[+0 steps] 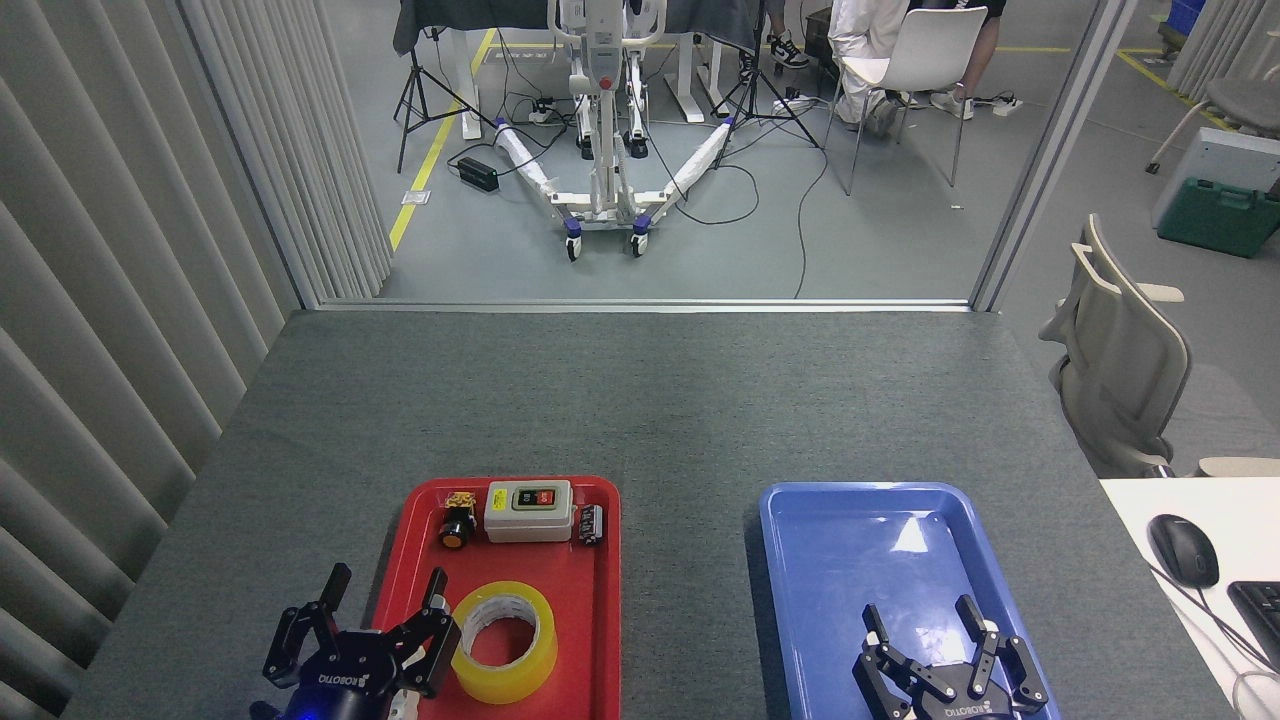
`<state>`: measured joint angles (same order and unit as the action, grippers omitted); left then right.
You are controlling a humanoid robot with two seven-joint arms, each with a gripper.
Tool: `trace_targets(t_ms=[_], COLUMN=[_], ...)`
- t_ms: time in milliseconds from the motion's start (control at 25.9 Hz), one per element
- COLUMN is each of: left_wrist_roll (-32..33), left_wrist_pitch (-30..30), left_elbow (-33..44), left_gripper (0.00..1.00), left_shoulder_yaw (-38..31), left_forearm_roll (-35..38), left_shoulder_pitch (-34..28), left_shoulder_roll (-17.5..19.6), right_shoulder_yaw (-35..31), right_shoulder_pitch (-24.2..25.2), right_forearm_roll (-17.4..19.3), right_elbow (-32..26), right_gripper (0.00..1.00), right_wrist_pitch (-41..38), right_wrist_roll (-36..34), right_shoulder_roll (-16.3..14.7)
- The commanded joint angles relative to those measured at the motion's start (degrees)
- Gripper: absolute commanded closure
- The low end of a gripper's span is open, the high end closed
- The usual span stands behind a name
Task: Place and move tape with both arms
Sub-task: 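Move the left gripper toward the yellow tape roll in the red tray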
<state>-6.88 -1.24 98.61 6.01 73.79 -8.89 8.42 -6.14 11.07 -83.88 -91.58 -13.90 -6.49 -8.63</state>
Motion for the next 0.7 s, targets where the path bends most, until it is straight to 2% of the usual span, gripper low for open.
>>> trace_targets(t_ms=[0,116,193,271,657], left_wrist_roll=[-0.1,1.6,6.8,9.1,8.6], left_wrist_pitch=[-1.0,-5.3,-7.0,-7.5,-7.2], left_elbow=[-0.1,0.2,0.4,0.3,0.4], left_gripper=[0.0,0.0,0.0,0.0,0.0], left_shoulder_yaw=[0.0,0.1,0.1,0.2,0.5], left_forearm_roll=[0.0,-0.2,-0.3,-0.3,-0.3], left_shoulder_pitch=[-0.1,0.0,0.1,0.2,0.7], left_shoulder_roll=[0.2,0.7,1.0,1.0,0.1], right_shoulder_yaw=[0.1,0.2,0.3,0.3,0.3], right_shoulder_pitch=[0.0,0.0,0.0,0.0,0.1], right_forearm_roll=[-0.3,-0.3,-0.2,-0.3,-0.2], right_elbow=[0.0,0.0,0.1,0.1,0.4], right_gripper=[0.0,0.0,0.0,0.0,0.0], right_wrist_pitch=[0.4,1.8,2.0,2.0,2.0], right_wrist_roll=[0.0,0.0,0.0,-0.1,-0.1], right_shoulder_roll=[0.3,0.4,0.3,0.3,0.2])
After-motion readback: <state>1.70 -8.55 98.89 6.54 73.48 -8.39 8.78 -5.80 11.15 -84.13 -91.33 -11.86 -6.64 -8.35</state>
